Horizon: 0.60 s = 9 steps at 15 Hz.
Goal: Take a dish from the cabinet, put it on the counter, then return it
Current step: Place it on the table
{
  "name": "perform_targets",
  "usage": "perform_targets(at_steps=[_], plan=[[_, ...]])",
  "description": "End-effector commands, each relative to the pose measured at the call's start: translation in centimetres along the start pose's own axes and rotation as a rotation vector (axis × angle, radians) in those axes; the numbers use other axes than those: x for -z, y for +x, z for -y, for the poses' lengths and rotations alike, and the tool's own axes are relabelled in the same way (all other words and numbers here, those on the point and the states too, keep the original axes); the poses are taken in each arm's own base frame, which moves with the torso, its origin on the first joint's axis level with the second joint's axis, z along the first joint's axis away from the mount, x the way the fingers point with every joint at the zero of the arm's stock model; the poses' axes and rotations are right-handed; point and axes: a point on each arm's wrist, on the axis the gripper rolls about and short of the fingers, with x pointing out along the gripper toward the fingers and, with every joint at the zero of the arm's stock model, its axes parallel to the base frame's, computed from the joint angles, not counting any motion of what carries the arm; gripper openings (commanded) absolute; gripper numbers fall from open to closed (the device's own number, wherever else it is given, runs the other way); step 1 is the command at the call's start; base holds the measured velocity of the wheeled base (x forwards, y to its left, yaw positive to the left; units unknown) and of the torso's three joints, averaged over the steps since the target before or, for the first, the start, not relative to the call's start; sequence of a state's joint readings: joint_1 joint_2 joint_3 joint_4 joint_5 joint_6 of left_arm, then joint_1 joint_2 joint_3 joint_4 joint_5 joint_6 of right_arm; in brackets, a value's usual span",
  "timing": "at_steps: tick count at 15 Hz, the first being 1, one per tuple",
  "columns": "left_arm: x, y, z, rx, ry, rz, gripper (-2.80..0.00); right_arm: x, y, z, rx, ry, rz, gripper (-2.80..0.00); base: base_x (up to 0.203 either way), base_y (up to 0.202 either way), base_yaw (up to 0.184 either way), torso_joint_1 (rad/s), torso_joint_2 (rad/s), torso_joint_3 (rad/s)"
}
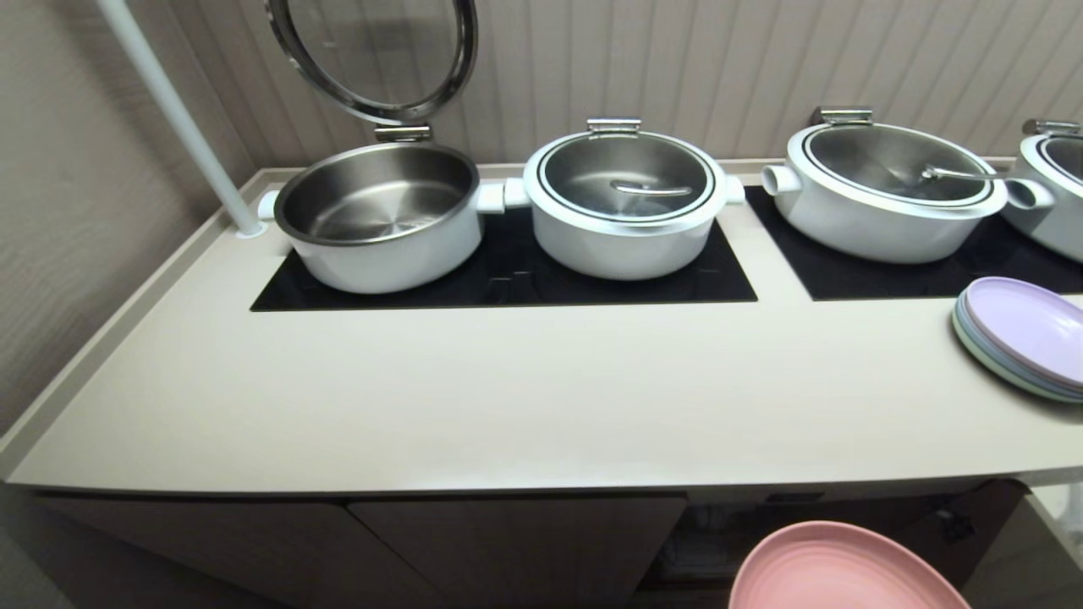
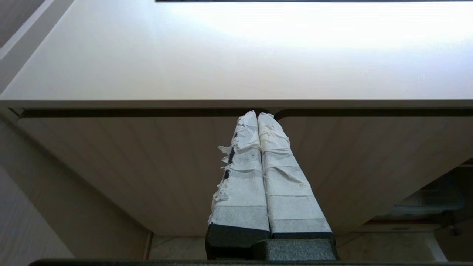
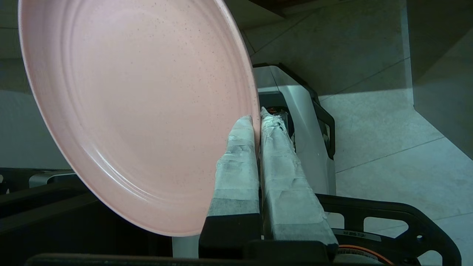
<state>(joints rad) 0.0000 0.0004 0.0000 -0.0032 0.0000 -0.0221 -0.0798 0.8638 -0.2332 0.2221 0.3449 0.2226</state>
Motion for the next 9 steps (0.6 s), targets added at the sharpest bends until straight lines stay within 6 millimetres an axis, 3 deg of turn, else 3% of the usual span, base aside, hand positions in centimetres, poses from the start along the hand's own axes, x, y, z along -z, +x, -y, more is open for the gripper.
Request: perform_targets(at_steps=[1, 9], plan=[[0.00, 0.00, 0.00, 0.000, -0.001, 0.000, -2.80, 0.11, 0.03, 0.03, 0.000, 0.004, -0.006, -2.80, 0.000, 0.000, 0.000, 0.000, 0.00, 0.000], [0.00, 0.00, 0.00, 0.000, -0.001, 0.000, -2.80, 0.10, 0.04, 0.03, 0.000, 0.004, -0.007, -2.80, 0.000, 0.000, 0.000, 0.000, 0.00, 0.000]])
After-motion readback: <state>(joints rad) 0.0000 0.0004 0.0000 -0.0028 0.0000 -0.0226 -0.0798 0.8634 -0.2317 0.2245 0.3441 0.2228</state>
